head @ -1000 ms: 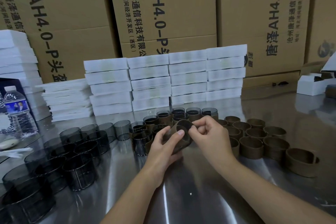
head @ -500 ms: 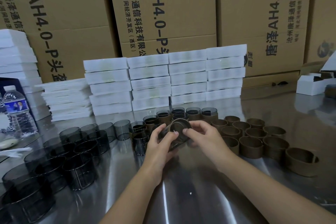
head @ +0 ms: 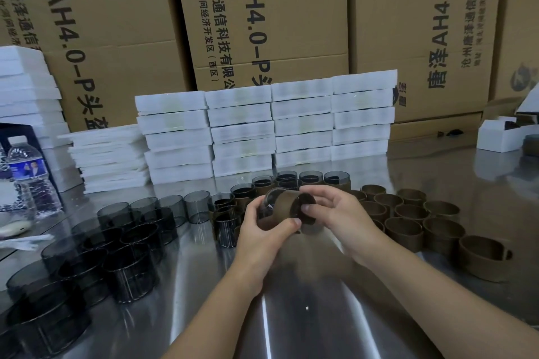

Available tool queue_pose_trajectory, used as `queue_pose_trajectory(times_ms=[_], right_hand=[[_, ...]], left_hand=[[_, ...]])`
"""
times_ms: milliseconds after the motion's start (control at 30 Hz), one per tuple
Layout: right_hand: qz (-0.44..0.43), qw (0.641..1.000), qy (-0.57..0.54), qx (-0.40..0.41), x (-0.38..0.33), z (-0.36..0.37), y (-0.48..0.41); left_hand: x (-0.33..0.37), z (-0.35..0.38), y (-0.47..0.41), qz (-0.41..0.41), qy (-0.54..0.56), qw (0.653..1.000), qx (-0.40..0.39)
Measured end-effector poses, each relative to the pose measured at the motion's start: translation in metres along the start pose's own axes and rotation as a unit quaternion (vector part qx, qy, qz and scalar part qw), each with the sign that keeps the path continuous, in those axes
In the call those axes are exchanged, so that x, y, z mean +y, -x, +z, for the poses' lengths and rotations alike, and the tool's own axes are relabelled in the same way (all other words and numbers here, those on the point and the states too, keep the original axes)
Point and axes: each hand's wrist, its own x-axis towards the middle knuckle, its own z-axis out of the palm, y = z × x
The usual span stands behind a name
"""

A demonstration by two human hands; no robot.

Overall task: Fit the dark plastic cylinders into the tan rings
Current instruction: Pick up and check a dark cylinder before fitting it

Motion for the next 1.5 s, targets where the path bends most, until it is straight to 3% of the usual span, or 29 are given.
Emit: queue_pose_trajectory(times_ms=[467,967,1100,1300,1500], right_hand=[[-0.005,1.0,0.025,-0.016,0.001,-0.001,0.002],[0.026,0.994,0.064,-0.082,0.006,-0.008,-0.001],[0.038,0.994,0.05,-0.095,0.004,-0.011,0.0],[0.102,0.99,0.037,-0.089,0.002,-0.009,0.0],[0.128,0.985,0.087,-0.079,0.001,-0.008,0.001]], left_hand=[[-0.002,-0.003,-0.003,0.031,-0.01,0.999,-0.001],[0.003,-0.012,-0.002,0.011,-0.017,0.999,-0.038],[0.005,-0.01,0.0,-0.026,0.04,0.998,-0.041],[0.011,-0.003,0.004,-0.095,0.105,0.982,-0.129],[0.009,-0.004,0.004,-0.1,0.124,0.974,-0.158]])
